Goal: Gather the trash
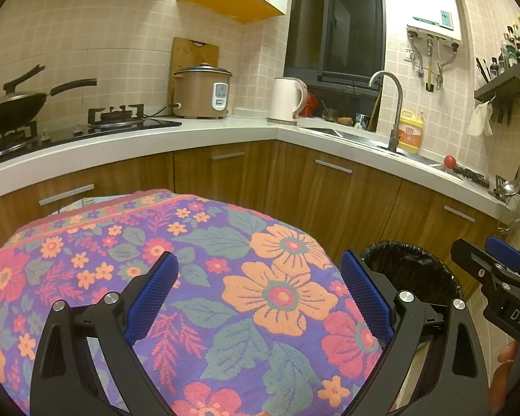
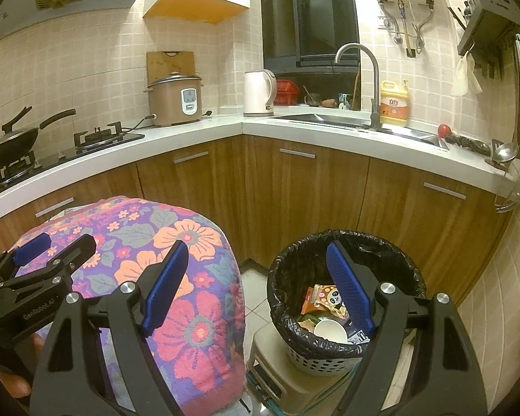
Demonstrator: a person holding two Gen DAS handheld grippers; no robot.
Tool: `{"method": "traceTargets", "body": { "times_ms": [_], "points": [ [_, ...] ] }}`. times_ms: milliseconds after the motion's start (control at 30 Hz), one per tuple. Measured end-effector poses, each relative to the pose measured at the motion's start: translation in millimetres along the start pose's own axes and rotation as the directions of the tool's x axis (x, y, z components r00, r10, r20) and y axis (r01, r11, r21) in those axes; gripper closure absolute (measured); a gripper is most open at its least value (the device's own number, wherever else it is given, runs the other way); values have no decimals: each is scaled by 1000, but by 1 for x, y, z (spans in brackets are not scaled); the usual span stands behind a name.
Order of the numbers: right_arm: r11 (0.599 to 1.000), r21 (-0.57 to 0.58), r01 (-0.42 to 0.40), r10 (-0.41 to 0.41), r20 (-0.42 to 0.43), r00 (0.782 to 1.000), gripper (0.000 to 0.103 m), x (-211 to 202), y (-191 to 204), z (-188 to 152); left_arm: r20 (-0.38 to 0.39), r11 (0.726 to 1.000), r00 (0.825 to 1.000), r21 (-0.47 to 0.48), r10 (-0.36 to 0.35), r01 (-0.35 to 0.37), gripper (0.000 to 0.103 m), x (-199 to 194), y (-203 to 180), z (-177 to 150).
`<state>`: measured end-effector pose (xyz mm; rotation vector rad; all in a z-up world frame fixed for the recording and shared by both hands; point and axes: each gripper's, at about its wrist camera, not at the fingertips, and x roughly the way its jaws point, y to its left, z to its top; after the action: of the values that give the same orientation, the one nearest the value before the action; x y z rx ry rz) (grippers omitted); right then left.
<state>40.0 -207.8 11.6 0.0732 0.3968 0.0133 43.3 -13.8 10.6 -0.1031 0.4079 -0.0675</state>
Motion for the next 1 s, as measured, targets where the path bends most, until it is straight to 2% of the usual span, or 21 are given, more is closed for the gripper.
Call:
{"method": "traceTargets", "body": {
  "times_ms": [1000],
  "points": [
    [999,6,35,-35,21,999,25,-9,-3,1,-9,999,1000,33,-15,15,11,5,1,-1]
  ]
}}
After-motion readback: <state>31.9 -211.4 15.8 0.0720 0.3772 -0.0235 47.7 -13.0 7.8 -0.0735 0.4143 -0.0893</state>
